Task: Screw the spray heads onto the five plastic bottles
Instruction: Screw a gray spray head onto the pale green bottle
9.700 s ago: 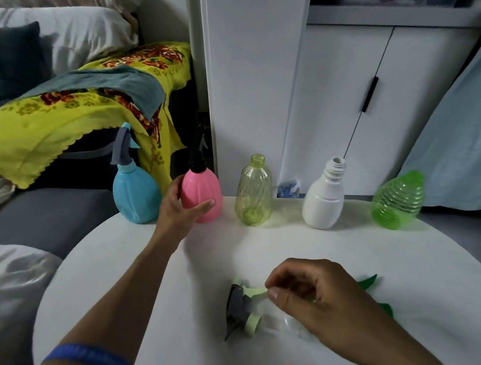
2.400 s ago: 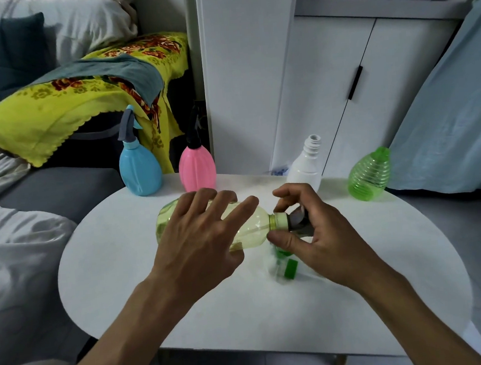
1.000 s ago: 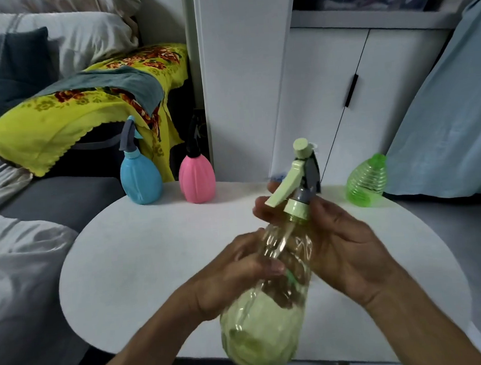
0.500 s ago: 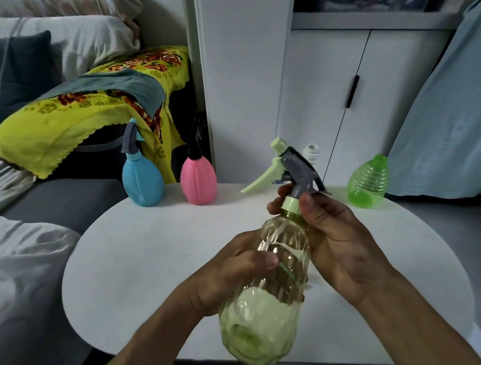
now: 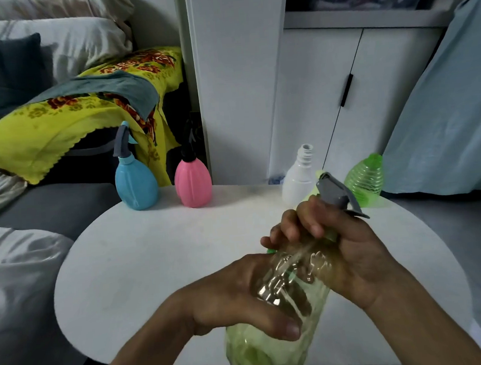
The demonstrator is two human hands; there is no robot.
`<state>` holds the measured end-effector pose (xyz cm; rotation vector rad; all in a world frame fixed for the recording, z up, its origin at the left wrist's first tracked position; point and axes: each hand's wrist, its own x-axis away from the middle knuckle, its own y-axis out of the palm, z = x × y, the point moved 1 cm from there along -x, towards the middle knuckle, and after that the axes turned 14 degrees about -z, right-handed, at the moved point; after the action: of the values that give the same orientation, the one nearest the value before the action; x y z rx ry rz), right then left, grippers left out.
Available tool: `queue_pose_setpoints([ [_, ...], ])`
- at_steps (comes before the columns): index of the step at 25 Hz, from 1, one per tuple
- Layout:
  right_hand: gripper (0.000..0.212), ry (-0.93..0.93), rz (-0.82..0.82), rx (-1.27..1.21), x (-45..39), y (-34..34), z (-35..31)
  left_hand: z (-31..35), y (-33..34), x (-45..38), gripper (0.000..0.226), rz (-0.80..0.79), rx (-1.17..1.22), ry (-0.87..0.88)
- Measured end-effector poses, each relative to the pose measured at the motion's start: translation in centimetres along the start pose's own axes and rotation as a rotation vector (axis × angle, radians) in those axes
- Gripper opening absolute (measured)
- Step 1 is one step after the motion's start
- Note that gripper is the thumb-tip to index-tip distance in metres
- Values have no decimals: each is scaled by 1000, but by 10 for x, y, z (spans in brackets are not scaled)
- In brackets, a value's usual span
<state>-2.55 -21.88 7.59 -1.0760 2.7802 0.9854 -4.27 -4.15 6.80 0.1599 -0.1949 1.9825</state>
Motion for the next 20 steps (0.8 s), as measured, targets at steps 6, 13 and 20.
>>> queue_pose_setpoints([
  [6,40,-85,193,231,-5,3,-4,-3,1,-7,50,255,-203,-32],
  [13,35,-126,252,358,-8,8,0,-7,8,-8,53,361,-295,-22],
  [20,37,-310,281,337,-7,-3,-10,-8,5,-14,82,567,-408,-22],
])
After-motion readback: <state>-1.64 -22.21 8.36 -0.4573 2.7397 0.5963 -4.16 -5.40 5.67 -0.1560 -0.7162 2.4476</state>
